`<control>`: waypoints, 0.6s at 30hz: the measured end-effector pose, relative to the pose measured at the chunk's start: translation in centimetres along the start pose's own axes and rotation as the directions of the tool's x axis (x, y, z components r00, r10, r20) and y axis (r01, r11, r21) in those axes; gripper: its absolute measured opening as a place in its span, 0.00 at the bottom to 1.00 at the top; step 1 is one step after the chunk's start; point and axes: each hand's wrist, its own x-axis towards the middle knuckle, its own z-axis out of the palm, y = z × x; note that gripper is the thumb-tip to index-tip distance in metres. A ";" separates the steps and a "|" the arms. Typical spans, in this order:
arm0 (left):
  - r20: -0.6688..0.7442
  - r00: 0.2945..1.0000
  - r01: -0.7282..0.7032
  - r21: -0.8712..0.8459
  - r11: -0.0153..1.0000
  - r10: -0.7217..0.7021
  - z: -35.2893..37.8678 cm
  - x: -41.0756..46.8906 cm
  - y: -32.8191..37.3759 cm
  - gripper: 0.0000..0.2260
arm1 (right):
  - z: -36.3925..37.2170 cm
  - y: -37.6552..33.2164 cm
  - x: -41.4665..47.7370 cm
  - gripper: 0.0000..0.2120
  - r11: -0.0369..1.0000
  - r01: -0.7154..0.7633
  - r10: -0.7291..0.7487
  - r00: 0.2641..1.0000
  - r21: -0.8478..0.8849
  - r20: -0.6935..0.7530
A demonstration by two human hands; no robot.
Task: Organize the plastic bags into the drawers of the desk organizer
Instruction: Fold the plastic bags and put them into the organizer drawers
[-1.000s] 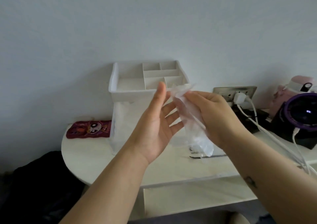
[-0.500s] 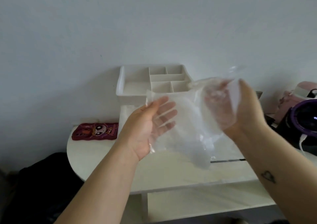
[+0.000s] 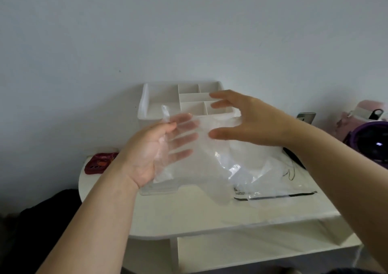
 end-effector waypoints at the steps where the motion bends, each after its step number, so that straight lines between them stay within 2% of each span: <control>1: 0.045 0.999 -0.019 0.020 1.000 0.018 0.1 -0.2 0.2 0.12 | -0.1 -0.1 0.5 0.42 1.000 -0.013 0.012 0.996 0.016 0.085; 3: 0.134 0.990 -0.047 0.037 0.998 0.042 0.1 -0.5 0.6 0.10 | -0.5 -0.2 1.2 0.39 0.998 -0.025 0.037 0.967 -0.050 0.251; 5: 0.165 0.985 -0.065 0.046 0.997 0.057 -0.2 -0.7 1.0 0.11 | -1.1 -0.2 1.8 0.24 0.988 -0.014 0.065 0.942 -0.156 0.330; 6: 0.145 0.987 -0.074 0.044 0.996 0.067 -0.4 -0.8 1.2 0.11 | -1.6 -0.3 2.0 0.18 0.983 -0.016 0.073 0.947 -0.182 0.313; 9: -0.038 0.997 -0.070 0.050 0.996 0.072 -1.2 -0.5 1.4 0.14 | -2.4 -0.6 2.8 0.08 0.965 -0.036 0.083 0.981 -0.258 0.174; 11: -0.184 0.979 -0.058 0.174 0.983 0.090 -1.5 -0.3 1.1 0.14 | -1.8 -1.2 3.5 0.07 0.941 -0.018 0.068 0.988 -0.337 0.137; 13: -0.287 0.944 -0.043 0.379 0.924 0.162 -1.5 -0.1 0.7 0.13 | -0.3 -1.6 4.0 0.08 0.903 -0.002 0.058 0.991 -0.430 0.117; 15: -0.329 0.899 -0.012 0.643 0.766 0.290 -1.9 0.0 0.3 0.11 | 1.3 -1.6 4.1 0.08 0.856 0.004 0.029 0.998 -0.518 0.056; 16: -0.330 0.858 0.032 0.798 0.602 0.392 -2.1 -0.2 0.3 0.12 | 2.0 -1.7 4.1 0.07 0.841 0.004 0.010 1.000 -0.541 0.023; 17: -0.301 0.803 0.089 0.914 0.397 0.514 -2.1 -0.3 0.4 0.15 | 2.5 -1.5 4.1 0.06 0.834 -0.004 0.001 1.000 -0.551 -0.005; 18: -0.226 0.740 0.105 0.969 0.222 0.634 -2.1 -0.7 0.5 0.17 | 3.1 -1.6 4.0 0.05 0.832 -0.010 -0.005 1.000 -0.555 -0.026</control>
